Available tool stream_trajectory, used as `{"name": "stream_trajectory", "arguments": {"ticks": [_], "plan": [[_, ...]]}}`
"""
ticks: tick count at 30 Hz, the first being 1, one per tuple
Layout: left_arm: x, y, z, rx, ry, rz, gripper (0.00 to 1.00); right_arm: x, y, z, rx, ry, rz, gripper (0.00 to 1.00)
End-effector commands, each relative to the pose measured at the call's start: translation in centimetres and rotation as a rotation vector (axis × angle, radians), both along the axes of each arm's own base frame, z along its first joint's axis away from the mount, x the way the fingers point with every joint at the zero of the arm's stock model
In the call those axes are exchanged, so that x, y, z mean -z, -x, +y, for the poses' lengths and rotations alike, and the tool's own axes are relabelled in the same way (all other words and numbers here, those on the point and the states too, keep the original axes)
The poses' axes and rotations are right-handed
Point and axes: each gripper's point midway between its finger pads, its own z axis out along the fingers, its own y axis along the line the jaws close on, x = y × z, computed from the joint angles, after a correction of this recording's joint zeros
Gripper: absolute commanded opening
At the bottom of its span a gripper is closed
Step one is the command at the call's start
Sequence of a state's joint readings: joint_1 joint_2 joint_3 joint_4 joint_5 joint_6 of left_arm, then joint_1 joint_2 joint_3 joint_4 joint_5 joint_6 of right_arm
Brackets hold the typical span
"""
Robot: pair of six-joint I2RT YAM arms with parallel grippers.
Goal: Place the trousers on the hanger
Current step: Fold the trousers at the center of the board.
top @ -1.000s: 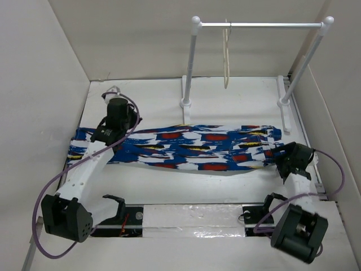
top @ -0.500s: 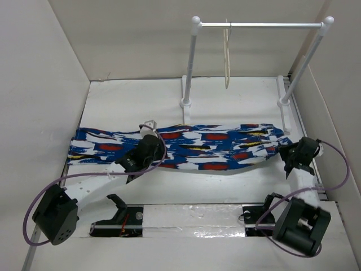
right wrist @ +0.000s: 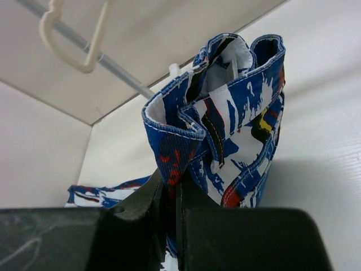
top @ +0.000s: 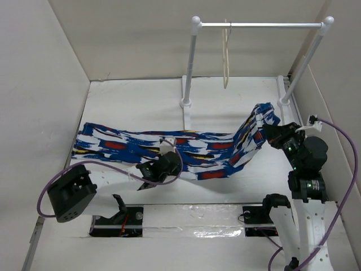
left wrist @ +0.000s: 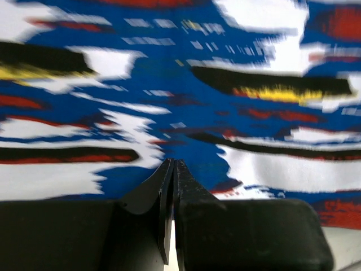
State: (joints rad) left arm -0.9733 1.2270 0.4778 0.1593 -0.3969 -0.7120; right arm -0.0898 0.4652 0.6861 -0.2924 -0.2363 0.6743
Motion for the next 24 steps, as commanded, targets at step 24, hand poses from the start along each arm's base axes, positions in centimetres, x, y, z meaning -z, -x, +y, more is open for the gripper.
{"name": "stream_trajectory", "arguments": {"ticks": [24], "plan": [[1.0,8.0,-23.5,0.411,0.149,0.059,0.0,-17.5,6.9,6.2,-0.368,0.112,-0.329,0.0]]}}
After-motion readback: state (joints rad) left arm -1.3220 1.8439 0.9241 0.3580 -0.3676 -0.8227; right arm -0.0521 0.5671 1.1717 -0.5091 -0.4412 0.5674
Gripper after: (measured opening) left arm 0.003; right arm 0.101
